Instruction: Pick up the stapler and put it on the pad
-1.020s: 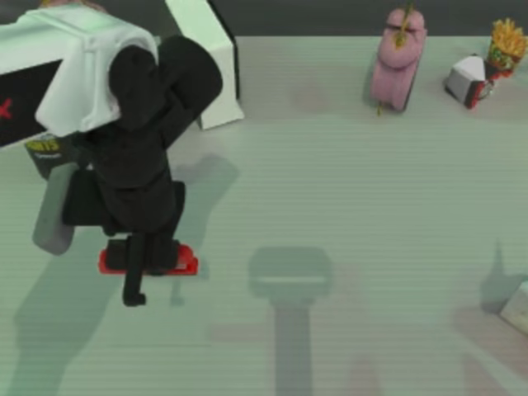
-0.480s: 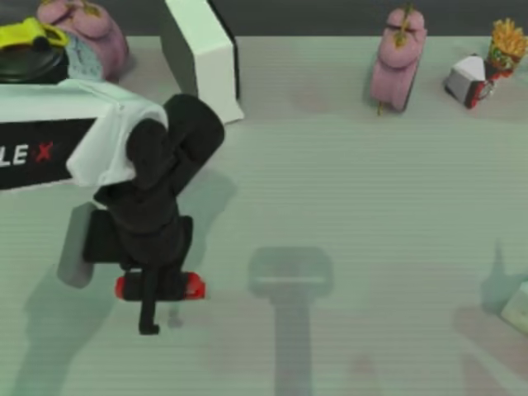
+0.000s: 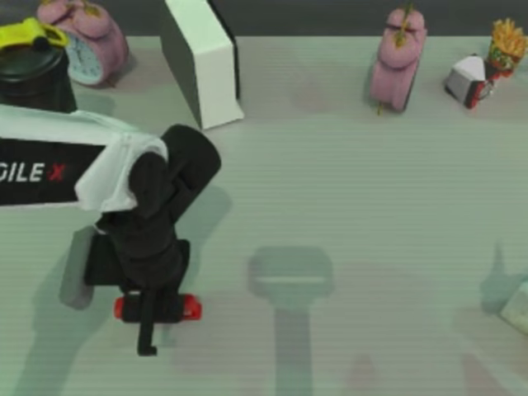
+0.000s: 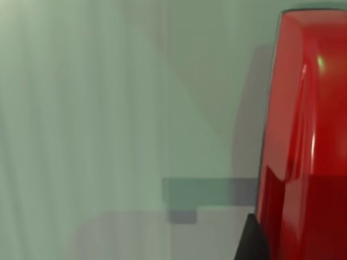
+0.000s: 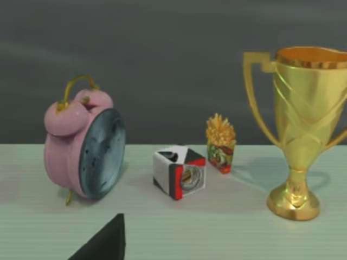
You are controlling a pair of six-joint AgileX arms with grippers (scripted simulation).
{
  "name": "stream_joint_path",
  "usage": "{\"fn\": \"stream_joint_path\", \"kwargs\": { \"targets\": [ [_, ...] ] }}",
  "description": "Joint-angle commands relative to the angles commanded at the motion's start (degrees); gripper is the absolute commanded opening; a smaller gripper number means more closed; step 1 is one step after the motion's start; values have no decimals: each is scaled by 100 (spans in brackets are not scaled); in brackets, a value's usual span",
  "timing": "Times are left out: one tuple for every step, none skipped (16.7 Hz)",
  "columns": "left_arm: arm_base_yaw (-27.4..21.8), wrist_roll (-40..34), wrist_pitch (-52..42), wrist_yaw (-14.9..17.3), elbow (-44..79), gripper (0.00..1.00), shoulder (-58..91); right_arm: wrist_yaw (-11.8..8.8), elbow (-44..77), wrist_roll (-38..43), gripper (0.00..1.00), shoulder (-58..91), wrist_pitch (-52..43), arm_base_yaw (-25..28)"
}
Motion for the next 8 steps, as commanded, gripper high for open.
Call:
{"fn": "stream_joint_path", "kwargs": {
  "targets": [
    [0, 0, 0, 0, 0, 8, 0, 0, 0, 0, 100, 0, 0, 0],
    [0, 0, 0, 0, 0, 15, 0, 0, 0, 0, 100, 0, 0, 0],
    [0, 0, 0, 0, 0, 23, 0, 0, 0, 0, 100, 0, 0, 0],
    [0, 0, 0, 0, 0, 30, 0, 0, 0, 0, 100, 0, 0, 0],
    [0, 0, 0, 0, 0, 38, 0, 0, 0, 0, 100, 0, 0, 0],
    [0, 0, 0, 0, 0, 45, 0, 0, 0, 0, 100, 0, 0, 0],
    [0, 0, 0, 0, 0, 53, 0, 0, 0, 0, 100, 0, 0, 0],
    [0, 0, 0, 0, 0, 60, 0, 0, 0, 0, 100, 0, 0, 0]
  ]
}}
